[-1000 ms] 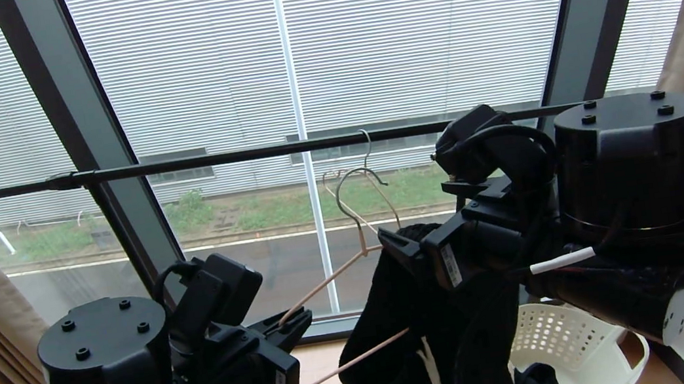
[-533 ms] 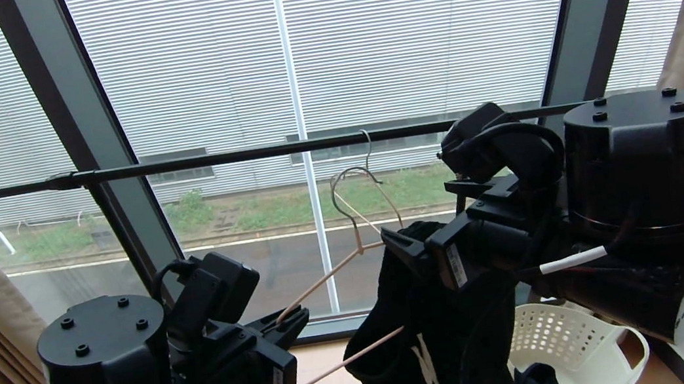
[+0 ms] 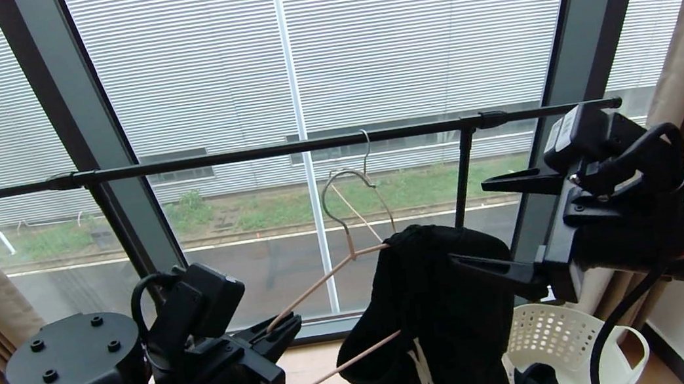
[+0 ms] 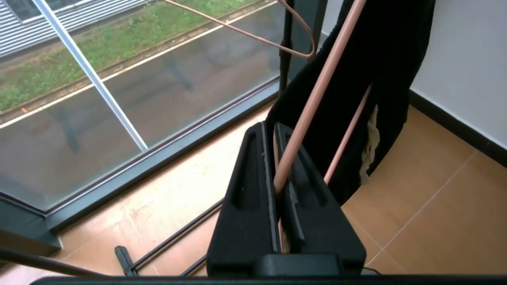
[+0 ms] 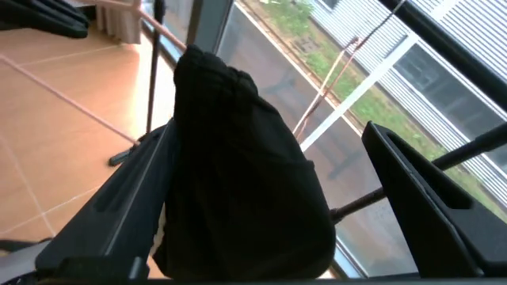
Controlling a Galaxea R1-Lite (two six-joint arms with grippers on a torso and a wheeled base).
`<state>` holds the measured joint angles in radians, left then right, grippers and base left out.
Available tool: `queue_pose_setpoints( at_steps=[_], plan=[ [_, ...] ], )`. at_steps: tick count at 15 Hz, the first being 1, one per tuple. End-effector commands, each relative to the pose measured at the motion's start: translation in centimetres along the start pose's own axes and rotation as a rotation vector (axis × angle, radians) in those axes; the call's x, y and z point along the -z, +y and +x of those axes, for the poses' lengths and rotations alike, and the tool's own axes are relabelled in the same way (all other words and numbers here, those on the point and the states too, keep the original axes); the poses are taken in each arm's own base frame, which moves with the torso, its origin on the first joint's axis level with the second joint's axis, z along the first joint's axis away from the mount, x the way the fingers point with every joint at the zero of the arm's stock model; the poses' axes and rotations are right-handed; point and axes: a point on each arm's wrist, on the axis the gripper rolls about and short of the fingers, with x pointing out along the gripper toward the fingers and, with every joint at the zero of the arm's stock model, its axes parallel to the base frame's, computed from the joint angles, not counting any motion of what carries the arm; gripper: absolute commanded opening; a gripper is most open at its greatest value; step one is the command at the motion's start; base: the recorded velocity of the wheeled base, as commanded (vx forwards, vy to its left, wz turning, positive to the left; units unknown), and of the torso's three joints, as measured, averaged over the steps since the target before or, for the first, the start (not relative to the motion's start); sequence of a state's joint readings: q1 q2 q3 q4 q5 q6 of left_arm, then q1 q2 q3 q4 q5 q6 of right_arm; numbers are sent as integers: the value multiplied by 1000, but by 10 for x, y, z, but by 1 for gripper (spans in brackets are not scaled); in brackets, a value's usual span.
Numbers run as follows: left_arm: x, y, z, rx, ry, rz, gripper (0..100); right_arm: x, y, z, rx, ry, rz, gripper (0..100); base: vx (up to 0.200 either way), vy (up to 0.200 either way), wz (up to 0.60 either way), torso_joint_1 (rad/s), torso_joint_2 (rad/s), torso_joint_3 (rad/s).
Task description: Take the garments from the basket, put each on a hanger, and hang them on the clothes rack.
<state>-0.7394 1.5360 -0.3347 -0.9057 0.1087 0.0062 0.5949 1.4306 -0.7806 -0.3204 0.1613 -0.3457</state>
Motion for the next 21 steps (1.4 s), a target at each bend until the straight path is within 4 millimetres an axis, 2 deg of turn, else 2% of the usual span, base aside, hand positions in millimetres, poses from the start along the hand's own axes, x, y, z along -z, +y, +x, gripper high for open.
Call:
queue_pose_setpoints(
  at_steps=[1, 3, 5, 7, 8, 10, 15, 21],
  plan=[
    [-1, 0, -4, 3, -10, 1, 0, -12, -26, -7, -68, 5, -37, 100, 0, 0, 0, 0, 0, 0],
    [0, -1, -6, 7, -7, 2, 0, -17, -45, -1, -208, 75, -135, 100, 0, 0, 0, 0, 0, 0],
    [3, -3, -7, 18, 3, 8, 0, -11, -67, 26, -392, 155, -240, 100, 0, 0, 0, 0, 0, 0],
    [3, -7, -7, 34, 4, 13, 0, -2, -73, 47, -546, 213, -262, 100, 0, 0, 0, 0, 0, 0],
    [3, -8, -6, 38, 4, 15, 0, -2, -75, 51, -562, 228, -249, 100, 0, 0, 0, 0, 0, 0],
    [4, -11, -8, 56, 4, 20, 0, -1, -83, 78, -591, 237, -231, 100, 0, 0, 0, 0, 0, 0],
    [3, -15, -8, 73, -2, 26, 0, 7, -70, 102, -657, 254, -211, 100, 0, 0, 0, 0, 0, 0],
    [3, -16, -9, 76, -3, 29, 0, 8, -64, 108, -680, 261, -210, 100, 0, 0, 0, 0, 0, 0]
  ],
)
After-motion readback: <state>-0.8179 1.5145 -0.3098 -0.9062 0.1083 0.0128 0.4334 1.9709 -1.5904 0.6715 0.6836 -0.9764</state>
